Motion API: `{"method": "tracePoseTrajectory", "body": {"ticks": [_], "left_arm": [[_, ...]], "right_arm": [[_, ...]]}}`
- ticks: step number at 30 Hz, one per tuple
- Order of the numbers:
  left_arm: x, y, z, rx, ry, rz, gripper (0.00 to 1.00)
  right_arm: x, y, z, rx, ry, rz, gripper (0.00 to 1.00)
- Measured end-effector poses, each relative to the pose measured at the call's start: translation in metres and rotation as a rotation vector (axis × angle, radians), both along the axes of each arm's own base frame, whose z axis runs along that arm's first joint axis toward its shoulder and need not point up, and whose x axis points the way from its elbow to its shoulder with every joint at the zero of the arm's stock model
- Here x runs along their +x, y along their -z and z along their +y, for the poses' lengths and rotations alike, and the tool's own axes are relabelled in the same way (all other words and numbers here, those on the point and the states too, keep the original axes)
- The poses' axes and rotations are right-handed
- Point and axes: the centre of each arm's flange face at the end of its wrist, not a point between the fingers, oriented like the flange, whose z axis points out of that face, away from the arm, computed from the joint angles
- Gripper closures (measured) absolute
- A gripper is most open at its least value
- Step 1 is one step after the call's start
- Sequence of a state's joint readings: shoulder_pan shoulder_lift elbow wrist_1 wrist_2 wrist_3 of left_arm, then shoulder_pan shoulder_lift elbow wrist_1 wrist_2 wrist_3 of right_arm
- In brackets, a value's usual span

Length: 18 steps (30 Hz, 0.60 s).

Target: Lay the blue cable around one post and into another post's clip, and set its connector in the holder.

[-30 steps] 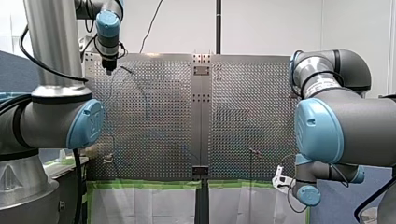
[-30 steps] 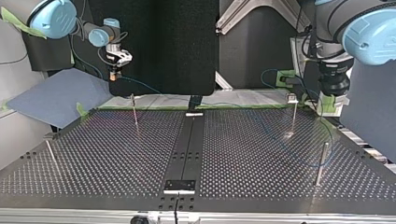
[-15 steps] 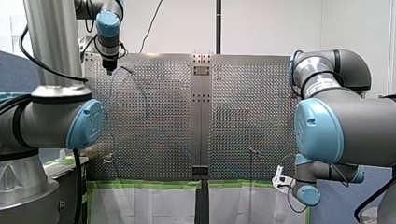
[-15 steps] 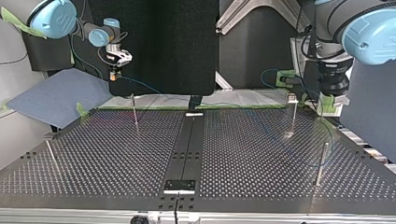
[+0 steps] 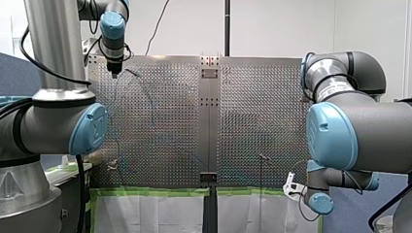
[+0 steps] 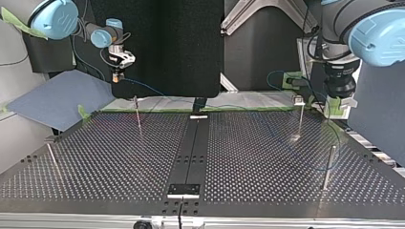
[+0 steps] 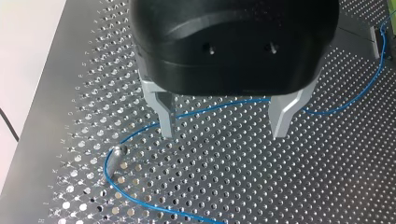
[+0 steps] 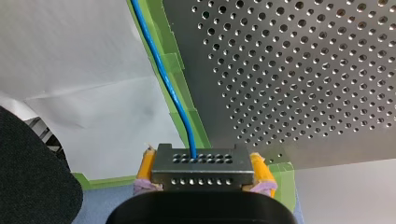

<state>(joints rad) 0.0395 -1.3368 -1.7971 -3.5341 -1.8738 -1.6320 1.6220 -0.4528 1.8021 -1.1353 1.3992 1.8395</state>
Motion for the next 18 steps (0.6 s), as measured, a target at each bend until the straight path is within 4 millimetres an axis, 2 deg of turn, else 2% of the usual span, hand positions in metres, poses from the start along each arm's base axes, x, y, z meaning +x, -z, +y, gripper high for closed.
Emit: {"method": "tracePoseTrajectory", "body": {"ticks": [10, 18], "left_arm": [[0.004, 0.005, -0.011, -0.021, 0.074, -0.029, 0.0], [0.006, 0.032, -0.028, -0.06, 0.162, -0.031, 0.0]], "right_arm": [[0.0, 0.0, 0.001, 0.003, -0.001, 0.001, 1.0], [0.001, 0.0, 0.001, 0.004, -0.004, 0.007, 1.0]]}}
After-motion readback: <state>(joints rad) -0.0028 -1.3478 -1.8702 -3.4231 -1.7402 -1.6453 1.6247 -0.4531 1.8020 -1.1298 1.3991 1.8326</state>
